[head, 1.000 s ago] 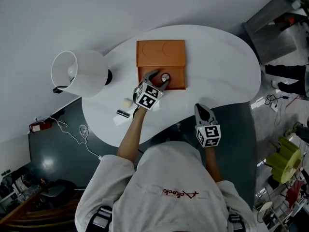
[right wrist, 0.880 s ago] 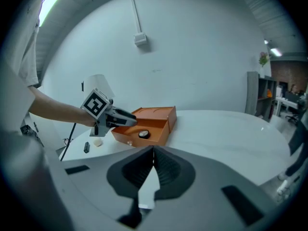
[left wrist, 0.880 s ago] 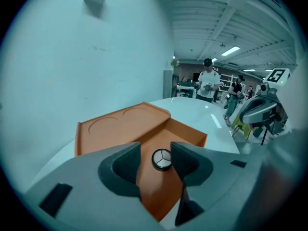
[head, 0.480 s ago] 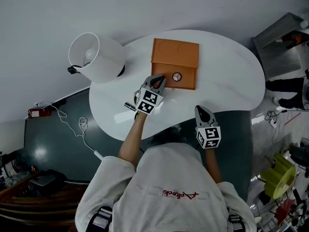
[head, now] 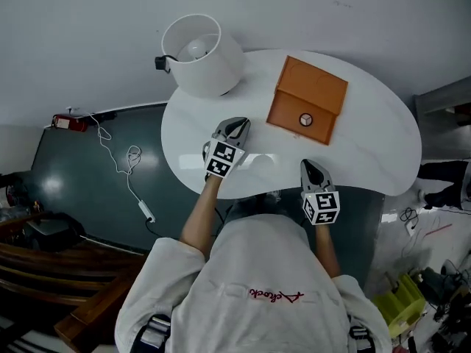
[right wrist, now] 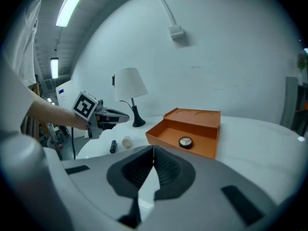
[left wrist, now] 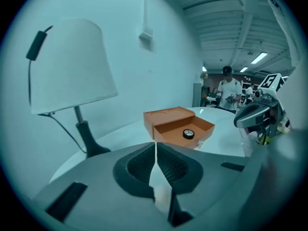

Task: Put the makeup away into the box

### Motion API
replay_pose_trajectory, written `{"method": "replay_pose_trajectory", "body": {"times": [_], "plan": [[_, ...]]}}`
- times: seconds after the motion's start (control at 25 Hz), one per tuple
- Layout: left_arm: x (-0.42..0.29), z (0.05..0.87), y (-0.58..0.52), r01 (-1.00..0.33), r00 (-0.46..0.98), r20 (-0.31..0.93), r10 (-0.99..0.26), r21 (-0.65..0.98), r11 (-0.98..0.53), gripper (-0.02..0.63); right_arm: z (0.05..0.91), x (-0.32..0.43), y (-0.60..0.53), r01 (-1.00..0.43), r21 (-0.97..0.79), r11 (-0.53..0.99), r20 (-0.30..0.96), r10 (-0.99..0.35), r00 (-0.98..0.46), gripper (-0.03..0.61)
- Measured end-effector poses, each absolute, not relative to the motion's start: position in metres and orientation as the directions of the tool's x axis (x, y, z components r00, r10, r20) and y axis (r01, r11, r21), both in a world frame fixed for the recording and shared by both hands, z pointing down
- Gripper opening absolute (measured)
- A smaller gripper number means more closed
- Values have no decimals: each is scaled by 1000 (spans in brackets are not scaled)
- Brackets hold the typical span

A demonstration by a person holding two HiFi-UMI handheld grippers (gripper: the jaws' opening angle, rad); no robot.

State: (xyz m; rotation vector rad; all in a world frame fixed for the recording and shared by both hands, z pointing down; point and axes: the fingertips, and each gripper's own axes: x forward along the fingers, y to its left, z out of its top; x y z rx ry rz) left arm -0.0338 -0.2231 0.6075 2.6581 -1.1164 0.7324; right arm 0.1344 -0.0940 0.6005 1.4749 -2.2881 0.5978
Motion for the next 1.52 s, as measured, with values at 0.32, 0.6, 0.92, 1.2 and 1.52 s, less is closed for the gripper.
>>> {"method": "replay_pose_trajectory", "body": {"times": [0.32, 0.6, 0.92, 1.2, 1.52], "plan": [[-127, 627, -189, -815, 470, 546, -694, -33, -578, 20, 601, 68, -107, -836, -166, 523, 501, -685, -529, 20], [-148, 649, -160, -844, 445, 570, -691, 8, -536, 20, 612, 46, -98, -802, -172, 572, 521, -638, -567, 20], [-133, 678, -144, -796, 511, 595, -621, 54, -603, 200, 625, 51, -86, -811, -175, 558, 550, -628, -550, 20], [-125, 696, -144, -740, 539, 628, -562, 35, -672, 325, 629, 52, -80, -820, -178, 544, 565, -626, -538, 20], [-115, 710, -149, -692, 555, 662, -503, 32, -721, 336, 631, 55, -82, -832, -177, 526, 577, -629, -521, 20]]}}
